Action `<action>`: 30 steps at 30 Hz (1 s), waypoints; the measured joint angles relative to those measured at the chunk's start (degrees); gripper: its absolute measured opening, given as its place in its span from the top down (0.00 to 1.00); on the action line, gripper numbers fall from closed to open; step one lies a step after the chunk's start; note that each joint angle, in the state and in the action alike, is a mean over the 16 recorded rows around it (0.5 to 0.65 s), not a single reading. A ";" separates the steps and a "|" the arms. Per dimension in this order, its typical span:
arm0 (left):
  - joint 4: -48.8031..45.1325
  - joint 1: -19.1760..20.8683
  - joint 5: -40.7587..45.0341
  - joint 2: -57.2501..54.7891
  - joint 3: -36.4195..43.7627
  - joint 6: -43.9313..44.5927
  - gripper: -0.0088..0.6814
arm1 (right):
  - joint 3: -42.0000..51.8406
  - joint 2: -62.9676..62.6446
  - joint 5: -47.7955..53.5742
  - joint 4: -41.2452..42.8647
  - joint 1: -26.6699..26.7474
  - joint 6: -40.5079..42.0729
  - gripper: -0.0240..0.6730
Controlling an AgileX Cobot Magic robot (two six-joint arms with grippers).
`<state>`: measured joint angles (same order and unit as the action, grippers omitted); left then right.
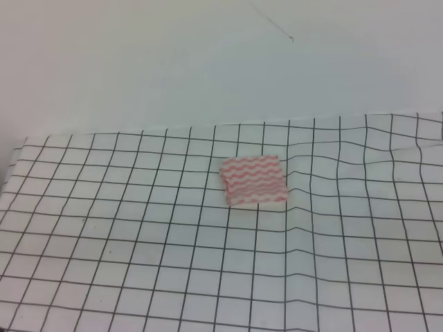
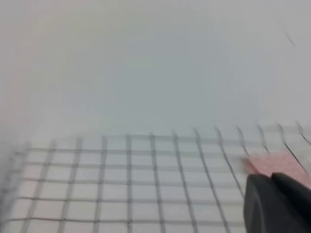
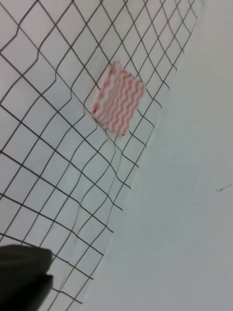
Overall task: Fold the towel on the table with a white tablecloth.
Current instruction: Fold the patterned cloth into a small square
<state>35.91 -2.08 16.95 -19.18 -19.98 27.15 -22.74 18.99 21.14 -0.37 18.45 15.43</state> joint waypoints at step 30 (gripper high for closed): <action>-27.27 0.00 0.25 20.74 21.86 -31.61 0.99 | 0.00 -0.24 1.40 0.00 0.00 0.00 0.93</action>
<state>8.64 -2.08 17.21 1.55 1.89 -4.46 -22.74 18.75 22.54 -0.37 18.45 15.43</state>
